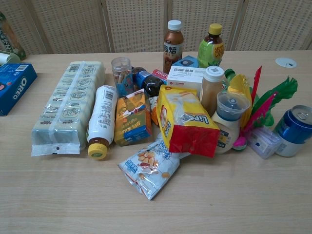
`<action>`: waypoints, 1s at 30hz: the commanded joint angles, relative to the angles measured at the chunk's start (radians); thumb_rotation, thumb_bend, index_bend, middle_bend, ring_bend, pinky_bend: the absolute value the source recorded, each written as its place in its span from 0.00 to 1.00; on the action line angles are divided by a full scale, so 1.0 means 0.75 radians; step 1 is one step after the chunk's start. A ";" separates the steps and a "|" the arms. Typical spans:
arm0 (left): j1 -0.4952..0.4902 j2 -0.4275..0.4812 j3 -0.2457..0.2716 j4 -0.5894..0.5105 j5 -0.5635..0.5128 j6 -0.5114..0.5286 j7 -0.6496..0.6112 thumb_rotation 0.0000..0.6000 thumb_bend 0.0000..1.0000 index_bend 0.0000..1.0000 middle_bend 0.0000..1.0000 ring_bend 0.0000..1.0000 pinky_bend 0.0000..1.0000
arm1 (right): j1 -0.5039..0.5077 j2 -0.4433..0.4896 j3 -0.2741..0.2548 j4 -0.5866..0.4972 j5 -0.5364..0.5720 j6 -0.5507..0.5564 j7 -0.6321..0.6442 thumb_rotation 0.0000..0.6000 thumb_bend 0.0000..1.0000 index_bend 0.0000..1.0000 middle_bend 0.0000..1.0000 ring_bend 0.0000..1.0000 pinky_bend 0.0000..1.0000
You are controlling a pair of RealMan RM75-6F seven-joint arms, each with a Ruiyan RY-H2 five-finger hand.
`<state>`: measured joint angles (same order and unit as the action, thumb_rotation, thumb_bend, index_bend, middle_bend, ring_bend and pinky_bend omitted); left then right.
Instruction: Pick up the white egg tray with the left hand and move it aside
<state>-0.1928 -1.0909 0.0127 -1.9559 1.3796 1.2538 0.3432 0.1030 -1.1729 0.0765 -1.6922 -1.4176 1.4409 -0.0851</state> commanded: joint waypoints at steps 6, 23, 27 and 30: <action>-0.077 -0.172 -0.051 0.213 -0.159 -0.094 0.086 1.00 0.18 0.00 0.00 0.00 0.00 | -0.015 0.011 0.002 -0.022 0.012 0.014 -0.017 0.60 0.21 0.00 0.00 0.00 0.00; -0.236 -0.524 -0.108 0.564 -0.171 -0.203 0.118 1.00 0.18 0.00 0.00 0.00 0.00 | -0.048 0.044 0.002 -0.059 0.030 0.041 -0.031 0.59 0.21 0.00 0.00 0.00 0.00; -0.276 -0.589 -0.122 0.638 -0.180 -0.230 0.138 1.00 0.18 0.00 0.00 0.00 0.00 | -0.055 0.050 0.004 -0.060 0.035 0.045 -0.028 0.59 0.21 0.00 0.00 0.00 0.00; -0.304 -0.643 -0.138 0.706 -0.202 -0.249 0.146 1.00 0.18 0.00 0.00 0.00 0.00 | -0.059 0.056 0.006 -0.064 0.038 0.048 -0.027 0.59 0.21 0.00 0.00 0.00 0.00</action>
<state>-0.4060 -1.5514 -0.0821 -1.4503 1.2384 1.0783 0.4463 0.0587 -1.1309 0.0806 -1.7405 -1.3894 1.4768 -0.1056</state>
